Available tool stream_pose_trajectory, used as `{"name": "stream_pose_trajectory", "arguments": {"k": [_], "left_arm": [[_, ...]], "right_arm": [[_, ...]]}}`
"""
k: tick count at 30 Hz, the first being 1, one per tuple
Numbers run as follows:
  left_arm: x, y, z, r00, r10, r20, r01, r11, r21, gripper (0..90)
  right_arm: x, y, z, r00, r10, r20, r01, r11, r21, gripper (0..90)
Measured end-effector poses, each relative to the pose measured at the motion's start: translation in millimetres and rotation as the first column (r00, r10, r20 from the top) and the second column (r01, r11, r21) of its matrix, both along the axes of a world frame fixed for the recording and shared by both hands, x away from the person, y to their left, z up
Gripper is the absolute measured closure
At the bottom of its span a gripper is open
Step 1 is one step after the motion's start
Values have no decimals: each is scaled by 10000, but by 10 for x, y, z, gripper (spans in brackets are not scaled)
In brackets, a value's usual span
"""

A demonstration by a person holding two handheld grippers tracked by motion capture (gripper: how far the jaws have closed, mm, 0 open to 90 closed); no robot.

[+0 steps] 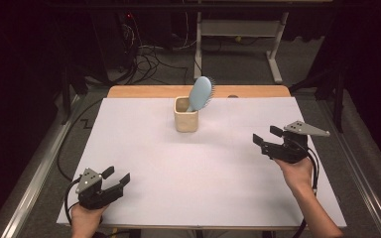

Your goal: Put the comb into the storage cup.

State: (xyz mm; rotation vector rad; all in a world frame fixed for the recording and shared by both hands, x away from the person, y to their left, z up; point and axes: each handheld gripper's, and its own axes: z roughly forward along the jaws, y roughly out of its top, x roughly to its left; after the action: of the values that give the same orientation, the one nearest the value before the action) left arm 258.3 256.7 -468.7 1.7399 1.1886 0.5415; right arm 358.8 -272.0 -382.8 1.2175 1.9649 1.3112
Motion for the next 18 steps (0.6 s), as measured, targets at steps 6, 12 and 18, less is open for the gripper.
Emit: {"name": "stream_pose_trajectory", "arguments": {"k": [6,12,18], "left_arm": [[1,-1,-1,10000,-1,-14,1,10000,5,335],[2,-2,-1,10000,1,-20,-1,10000,8,335],[3,2,-2,10000,15,-27,-15,10000,3,335]], "right_arm": [[-45,-47,-19,10000,-6,63,5,10000,94,266],[-95,-86,-35,10000,-45,59,44,9998,173,266],[-139,-127,-72,9999,-95,31,94,9995,302,266]]}}
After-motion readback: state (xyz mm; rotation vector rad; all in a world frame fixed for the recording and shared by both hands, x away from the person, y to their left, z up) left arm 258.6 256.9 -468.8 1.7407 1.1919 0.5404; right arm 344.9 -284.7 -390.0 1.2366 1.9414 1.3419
